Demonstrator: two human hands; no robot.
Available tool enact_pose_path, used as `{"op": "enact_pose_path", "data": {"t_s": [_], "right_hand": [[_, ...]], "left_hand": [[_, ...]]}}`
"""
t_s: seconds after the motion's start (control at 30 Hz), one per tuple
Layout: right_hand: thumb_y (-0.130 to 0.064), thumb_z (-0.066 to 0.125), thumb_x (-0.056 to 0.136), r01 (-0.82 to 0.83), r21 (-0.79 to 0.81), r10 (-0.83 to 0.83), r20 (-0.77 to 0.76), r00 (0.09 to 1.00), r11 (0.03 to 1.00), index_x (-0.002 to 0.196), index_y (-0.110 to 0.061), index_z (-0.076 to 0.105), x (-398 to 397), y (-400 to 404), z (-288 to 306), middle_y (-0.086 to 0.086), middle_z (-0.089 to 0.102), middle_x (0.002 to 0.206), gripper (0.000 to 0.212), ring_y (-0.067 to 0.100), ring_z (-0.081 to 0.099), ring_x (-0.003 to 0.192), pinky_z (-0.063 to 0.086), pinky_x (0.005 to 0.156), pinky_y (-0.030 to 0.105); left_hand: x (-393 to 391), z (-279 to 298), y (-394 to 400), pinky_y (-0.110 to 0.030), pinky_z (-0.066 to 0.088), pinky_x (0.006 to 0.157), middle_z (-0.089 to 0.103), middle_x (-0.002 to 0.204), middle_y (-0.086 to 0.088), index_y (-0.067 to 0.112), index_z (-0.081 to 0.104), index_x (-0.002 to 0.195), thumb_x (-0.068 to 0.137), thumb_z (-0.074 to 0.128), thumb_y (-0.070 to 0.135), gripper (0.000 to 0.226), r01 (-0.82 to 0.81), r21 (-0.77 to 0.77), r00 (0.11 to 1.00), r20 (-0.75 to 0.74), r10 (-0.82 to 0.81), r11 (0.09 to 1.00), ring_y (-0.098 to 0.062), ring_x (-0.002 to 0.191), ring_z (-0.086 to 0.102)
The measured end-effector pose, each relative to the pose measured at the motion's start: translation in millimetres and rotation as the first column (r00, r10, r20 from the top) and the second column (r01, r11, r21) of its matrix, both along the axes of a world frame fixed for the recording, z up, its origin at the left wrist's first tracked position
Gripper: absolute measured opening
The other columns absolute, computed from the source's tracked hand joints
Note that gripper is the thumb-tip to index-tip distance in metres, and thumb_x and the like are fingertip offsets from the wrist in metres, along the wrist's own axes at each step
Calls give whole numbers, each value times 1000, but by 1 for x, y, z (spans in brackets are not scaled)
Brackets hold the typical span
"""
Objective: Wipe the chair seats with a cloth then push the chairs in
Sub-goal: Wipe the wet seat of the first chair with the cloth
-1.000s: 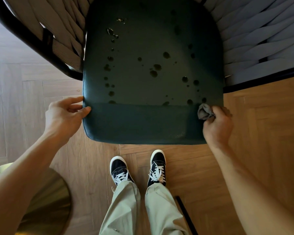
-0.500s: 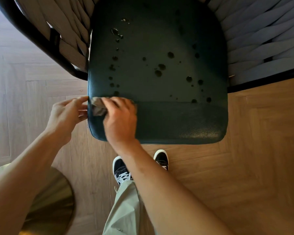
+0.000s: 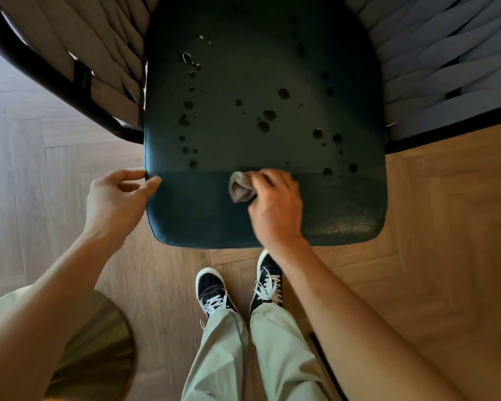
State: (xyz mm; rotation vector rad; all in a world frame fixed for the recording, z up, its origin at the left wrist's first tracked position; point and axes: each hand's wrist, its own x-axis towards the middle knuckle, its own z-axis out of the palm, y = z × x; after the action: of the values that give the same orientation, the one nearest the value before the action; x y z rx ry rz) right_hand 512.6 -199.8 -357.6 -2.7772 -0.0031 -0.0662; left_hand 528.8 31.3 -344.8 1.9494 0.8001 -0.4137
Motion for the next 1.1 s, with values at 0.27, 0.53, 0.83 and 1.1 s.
{"op": "enact_pose_path", "data": {"t_s": [0.27, 0.53, 0.83, 1.1], "right_hand": [[4, 64, 67, 133, -194, -139, -18, 990, 972, 97, -7, 68, -3, -136, 7, 15, 66, 98, 32, 39, 59, 90, 48, 77, 43], [7, 55, 65, 289, -153, -288, 32, 957, 945, 86, -1, 66, 4, -205, 6, 17, 66, 86, 25, 40, 57, 81, 47, 69, 40], [-6, 49, 74, 159, 78, -162, 35, 986, 984, 94, -11, 70, 8, -117, 3, 7, 67, 96, 30, 27, 57, 94, 49, 84, 41], [-12, 52, 70, 14, 239, -17, 11, 1000, 971, 92, -18, 74, 18, 48, 6, -1, 70, 89, 31, 25, 63, 83, 52, 78, 38]], "left_hand": [[15, 1, -4, -40, 54, 83, 65, 101, 2, 17, 67, 108, 82, 74, 33, 31, 44, 166, 996, -78, -32, 985, -20, 93, 62], [19, 7, -5, -29, 50, 73, 68, 103, -2, 22, 66, 116, 81, 76, 23, 36, 35, 119, 997, -77, -26, 992, -15, 83, 63], [18, 2, 0, -33, 51, 81, 70, 103, -6, 21, 68, 117, 80, 77, 18, 38, 0, 62, 996, -90, 5, 998, -22, 92, 66], [19, 8, 7, -29, 53, 81, 71, 96, 0, 19, 71, 105, 90, 63, 35, 24, -50, -95, 997, -64, 44, 994, -15, 89, 67]]}}
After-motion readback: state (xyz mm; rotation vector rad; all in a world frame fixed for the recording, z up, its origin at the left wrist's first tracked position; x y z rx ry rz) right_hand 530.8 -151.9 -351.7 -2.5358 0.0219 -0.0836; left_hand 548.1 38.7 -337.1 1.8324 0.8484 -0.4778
